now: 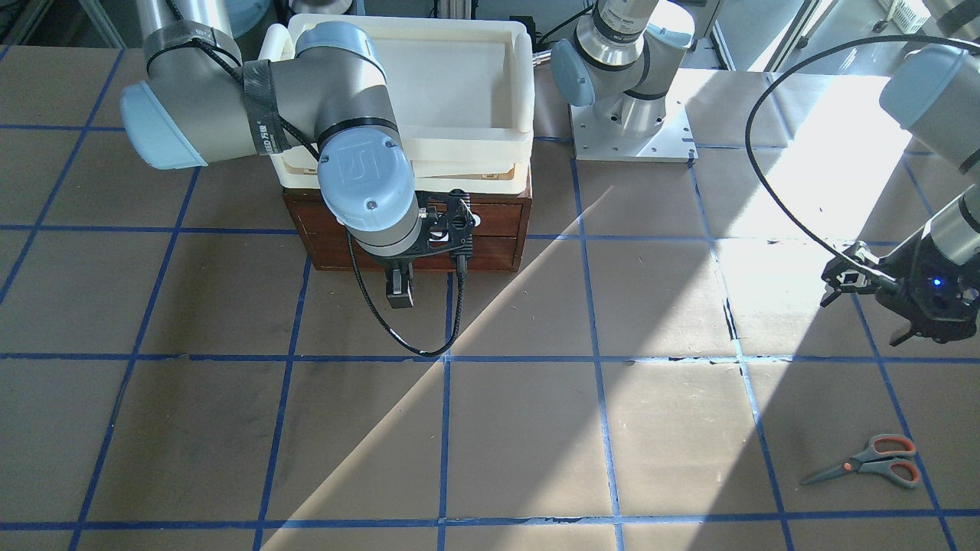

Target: Place scissors in drawer with both arms

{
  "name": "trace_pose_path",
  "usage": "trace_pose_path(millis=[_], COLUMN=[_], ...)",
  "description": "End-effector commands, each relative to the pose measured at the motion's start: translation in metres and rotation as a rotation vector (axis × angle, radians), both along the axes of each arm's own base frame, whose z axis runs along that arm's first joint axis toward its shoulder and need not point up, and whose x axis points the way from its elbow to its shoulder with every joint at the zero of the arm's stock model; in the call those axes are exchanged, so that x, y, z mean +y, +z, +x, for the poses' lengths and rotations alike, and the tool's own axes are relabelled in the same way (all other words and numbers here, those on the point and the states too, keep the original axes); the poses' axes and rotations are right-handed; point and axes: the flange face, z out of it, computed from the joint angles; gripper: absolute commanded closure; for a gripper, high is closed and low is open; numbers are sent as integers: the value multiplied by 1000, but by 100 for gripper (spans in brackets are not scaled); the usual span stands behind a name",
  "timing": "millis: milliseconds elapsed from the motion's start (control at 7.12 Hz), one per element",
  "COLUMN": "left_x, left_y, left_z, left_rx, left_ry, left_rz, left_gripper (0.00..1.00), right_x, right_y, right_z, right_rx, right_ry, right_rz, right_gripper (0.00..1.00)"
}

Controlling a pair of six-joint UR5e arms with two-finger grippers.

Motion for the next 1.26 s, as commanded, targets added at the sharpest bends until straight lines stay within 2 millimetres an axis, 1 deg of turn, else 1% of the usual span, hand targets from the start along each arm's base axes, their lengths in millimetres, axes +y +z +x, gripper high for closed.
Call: trace_pose_path(millis=[0,140,281,561,702,842,1123], left_x=[-18,-27,-38,-58,-64,-67,-77], left_y=[-32,-41,-50,-72,-92,-103,-113], left_z=[19,31,41,53,57,58,61], left_rx=[-16,-30,-37,-47,-59,-53,-36], left_ry=[-151,-221,-275,-294,-360,-382,-432], left_rz=[-11,-21,-26,-38,-44,-37,-50], left_gripper=[0,0,0,0,0,0,0], right_x=[5,9,10,8,8,15,16], right_y=[-10,-14,-15,-18,-25,-31,-34], right_z=[1,0,0,2,2,0,5], right_rx=[6,10,10,4,0,3,-1], right_ry=[9,7,9,18,18,18,24], right_rz=[12,23,24,12,0,1,-12], right_gripper=[0,0,0,0,0,0,0])
